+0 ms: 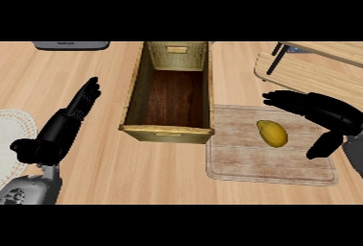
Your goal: Pick the lemon from the cutting board and place it in the basket
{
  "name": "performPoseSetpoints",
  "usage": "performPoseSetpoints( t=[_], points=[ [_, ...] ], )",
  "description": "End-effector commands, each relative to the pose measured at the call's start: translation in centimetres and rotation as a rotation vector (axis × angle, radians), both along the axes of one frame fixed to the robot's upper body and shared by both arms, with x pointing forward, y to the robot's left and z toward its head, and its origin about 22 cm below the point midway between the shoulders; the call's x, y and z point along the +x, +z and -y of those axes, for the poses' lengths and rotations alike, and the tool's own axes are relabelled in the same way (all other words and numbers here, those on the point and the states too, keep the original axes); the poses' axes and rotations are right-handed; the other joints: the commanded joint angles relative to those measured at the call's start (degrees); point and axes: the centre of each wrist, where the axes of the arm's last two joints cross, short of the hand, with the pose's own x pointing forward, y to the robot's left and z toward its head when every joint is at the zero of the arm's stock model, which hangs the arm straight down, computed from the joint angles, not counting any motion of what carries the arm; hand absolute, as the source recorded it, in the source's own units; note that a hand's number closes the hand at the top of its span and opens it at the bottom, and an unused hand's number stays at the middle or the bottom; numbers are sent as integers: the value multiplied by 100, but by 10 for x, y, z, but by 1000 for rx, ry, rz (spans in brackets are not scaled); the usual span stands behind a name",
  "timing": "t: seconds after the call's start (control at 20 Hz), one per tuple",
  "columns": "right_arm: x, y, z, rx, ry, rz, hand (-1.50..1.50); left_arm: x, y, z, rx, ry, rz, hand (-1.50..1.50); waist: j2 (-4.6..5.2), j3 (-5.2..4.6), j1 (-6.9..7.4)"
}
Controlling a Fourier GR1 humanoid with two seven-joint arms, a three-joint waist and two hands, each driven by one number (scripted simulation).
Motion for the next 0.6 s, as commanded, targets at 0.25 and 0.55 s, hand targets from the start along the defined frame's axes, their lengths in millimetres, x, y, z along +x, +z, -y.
performPoseSetpoints(
  t=[0.25, 0.55],
  points=[
    [-2, -21, -21, -43, 34, -17, -150, -14, -5, 3, 7, -9, 4, 0, 4, 1, 20],
    [2, -18, -30, -59, 6, -11, -150, 13, -5, -6, -12, -7, -8, 0, 4, 0, -10]
  ],
)
